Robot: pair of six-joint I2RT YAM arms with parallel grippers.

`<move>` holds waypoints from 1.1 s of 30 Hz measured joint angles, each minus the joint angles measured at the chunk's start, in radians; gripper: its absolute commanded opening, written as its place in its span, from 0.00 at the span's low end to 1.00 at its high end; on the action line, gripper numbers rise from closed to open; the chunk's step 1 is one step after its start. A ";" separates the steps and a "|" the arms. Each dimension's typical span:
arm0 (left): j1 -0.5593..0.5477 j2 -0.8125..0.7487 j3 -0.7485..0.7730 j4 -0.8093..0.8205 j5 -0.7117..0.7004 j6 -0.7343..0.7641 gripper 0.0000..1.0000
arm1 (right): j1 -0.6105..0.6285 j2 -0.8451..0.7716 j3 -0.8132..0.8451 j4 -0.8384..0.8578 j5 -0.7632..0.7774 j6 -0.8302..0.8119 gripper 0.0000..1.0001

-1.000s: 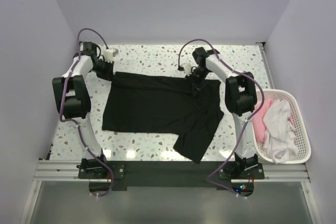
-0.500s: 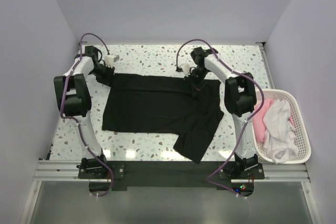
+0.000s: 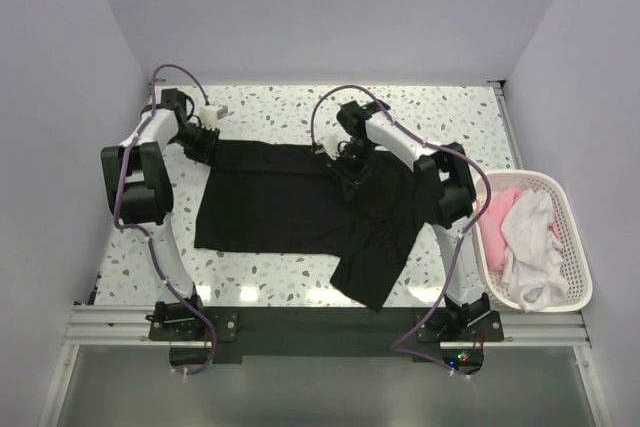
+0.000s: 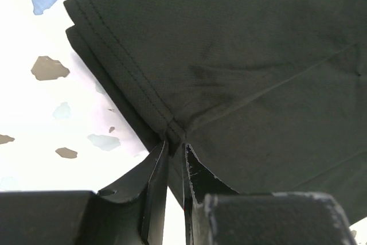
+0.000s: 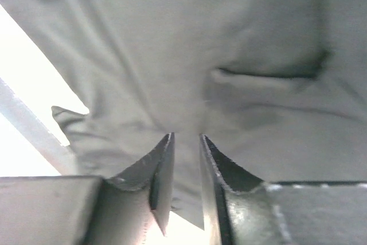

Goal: Fold and stack the t-shirts
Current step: Fold the tshirt

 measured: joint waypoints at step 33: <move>-0.068 0.057 0.006 0.113 0.019 -0.073 0.21 | -0.212 0.138 0.149 0.107 0.403 0.072 0.38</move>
